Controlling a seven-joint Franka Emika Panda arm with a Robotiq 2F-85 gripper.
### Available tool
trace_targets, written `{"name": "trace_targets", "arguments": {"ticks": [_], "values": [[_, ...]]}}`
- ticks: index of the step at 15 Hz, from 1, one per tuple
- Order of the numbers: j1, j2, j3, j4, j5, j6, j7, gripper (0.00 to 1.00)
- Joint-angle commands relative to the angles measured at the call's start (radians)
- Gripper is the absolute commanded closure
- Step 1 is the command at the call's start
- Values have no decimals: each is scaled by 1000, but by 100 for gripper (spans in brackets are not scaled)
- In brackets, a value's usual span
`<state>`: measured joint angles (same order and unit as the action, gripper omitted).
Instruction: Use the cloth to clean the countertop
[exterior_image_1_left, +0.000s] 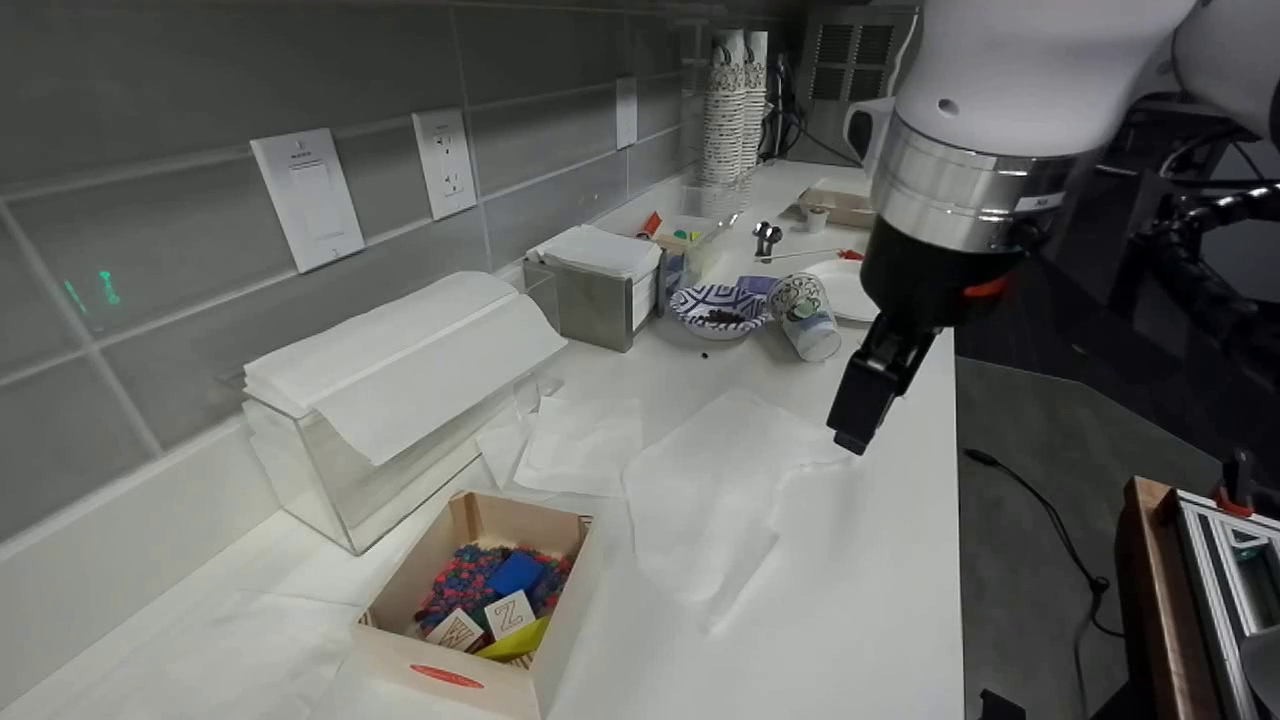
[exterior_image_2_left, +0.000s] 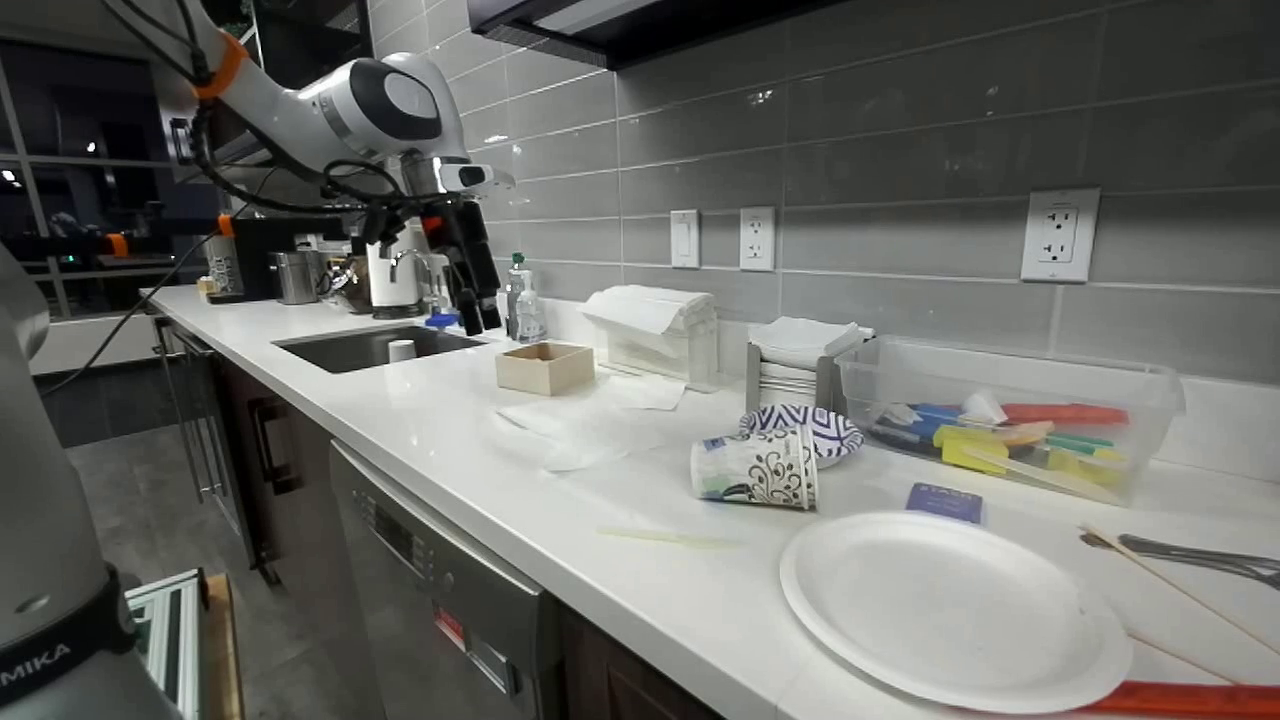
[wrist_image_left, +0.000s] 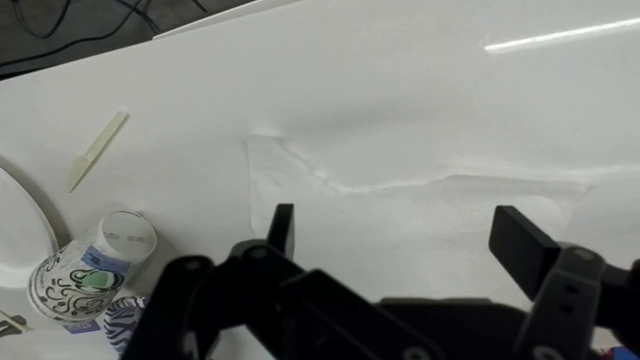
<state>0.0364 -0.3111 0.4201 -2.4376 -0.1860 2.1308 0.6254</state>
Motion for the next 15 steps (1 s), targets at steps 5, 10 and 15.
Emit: {"name": "trace_targets", "arguments": {"ticks": [5,10,15], "values": [[22,-59,-210,-93,121,370,-78,0],[61,56,-355,-98,350,522,-306,0],[89,187,-444,-38,611,439,-565,0]]}}
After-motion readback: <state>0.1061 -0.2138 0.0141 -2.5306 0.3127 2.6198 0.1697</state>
